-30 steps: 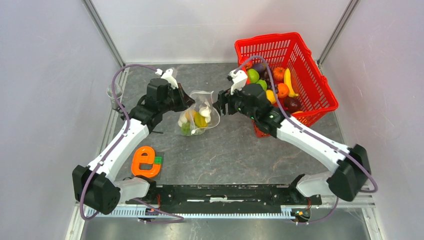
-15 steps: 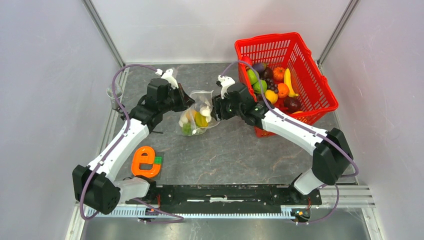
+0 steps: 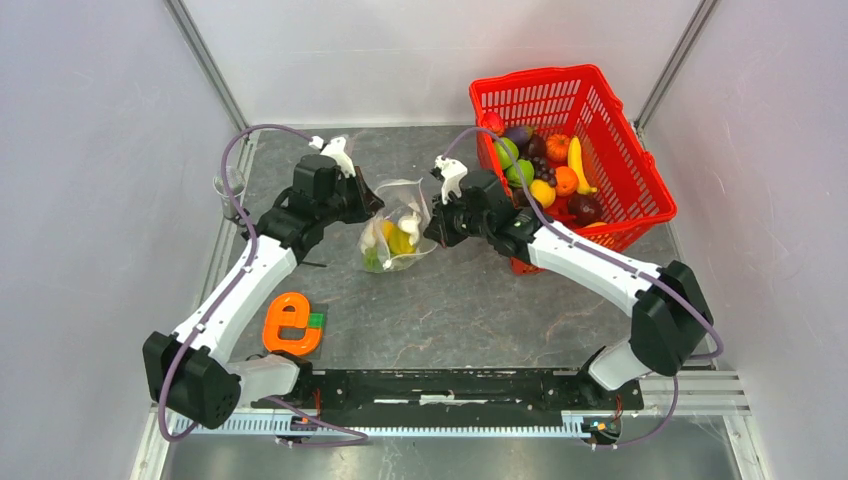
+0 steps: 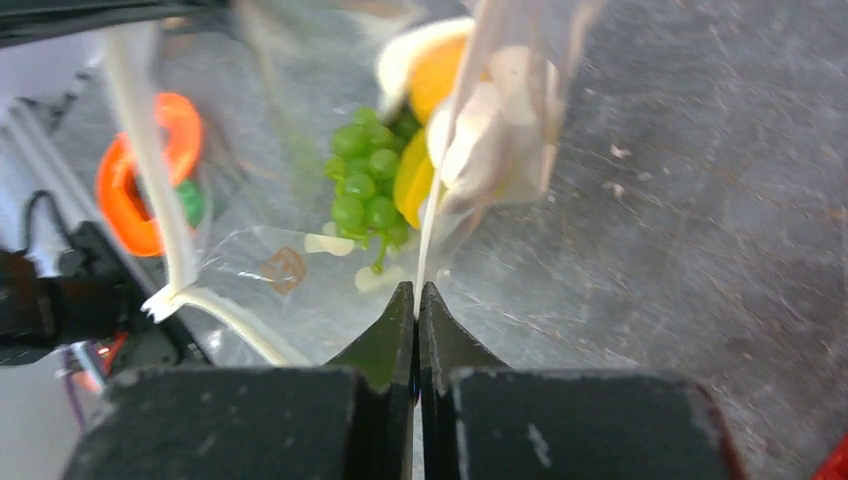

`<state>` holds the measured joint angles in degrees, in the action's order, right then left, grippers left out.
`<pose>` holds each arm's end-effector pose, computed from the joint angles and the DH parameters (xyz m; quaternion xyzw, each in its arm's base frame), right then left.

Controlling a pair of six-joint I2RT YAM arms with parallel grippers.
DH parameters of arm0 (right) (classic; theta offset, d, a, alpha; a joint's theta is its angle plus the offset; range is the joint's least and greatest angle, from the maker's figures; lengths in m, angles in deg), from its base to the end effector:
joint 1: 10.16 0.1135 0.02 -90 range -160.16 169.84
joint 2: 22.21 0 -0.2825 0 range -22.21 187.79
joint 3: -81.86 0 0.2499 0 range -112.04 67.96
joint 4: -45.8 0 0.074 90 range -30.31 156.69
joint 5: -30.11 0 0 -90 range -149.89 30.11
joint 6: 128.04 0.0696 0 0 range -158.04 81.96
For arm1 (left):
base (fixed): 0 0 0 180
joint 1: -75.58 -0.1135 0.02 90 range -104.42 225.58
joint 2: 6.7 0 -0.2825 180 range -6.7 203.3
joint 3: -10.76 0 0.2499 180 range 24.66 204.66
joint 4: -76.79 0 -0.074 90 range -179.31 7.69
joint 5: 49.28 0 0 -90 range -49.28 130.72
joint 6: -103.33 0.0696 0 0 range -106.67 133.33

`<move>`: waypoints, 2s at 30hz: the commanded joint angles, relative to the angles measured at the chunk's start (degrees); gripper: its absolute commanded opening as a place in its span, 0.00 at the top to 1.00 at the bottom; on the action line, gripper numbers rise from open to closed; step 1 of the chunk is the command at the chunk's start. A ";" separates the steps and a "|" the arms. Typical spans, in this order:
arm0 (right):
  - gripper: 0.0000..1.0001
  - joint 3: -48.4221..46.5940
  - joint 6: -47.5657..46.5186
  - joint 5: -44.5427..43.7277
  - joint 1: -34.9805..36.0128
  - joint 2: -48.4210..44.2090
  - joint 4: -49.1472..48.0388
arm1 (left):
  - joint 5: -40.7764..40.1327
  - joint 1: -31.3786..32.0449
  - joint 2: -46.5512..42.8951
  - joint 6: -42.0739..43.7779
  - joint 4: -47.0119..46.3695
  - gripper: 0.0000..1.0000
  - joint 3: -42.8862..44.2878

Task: Place the food in the zip-top bag and seal the zipper
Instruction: Adjust the zipper food storage bag at the center of the board, then pick up the fake fruit from the bin.

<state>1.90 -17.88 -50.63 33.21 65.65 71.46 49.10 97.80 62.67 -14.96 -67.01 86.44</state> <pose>0.2656 0.2663 0.2826 -0.2141 0.8526 0.3086 0.3633 0.2671 -0.1201 0.3342 -0.0092 0.8640 -0.2703 0.4248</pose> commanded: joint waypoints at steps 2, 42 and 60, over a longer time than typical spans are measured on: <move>1.00 -1.69 0.54 14.68 -0.02 -9.41 -15.91 | -3.10 -0.80 -2.82 7.72 5.52 0.98 6.58; 0.32 -14.34 -11.75 2.83 -8.08 -6.51 4.44 | 10.29 -0.67 8.39 11.24 14.62 0.98 13.77; 0.10 -11.77 -19.21 -22.82 -33.88 -3.18 18.77 | 12.19 -0.63 7.78 11.51 11.97 0.98 12.19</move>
<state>-8.11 -33.51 -73.99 3.07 56.90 82.83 59.40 97.14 71.72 -2.68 -52.01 98.39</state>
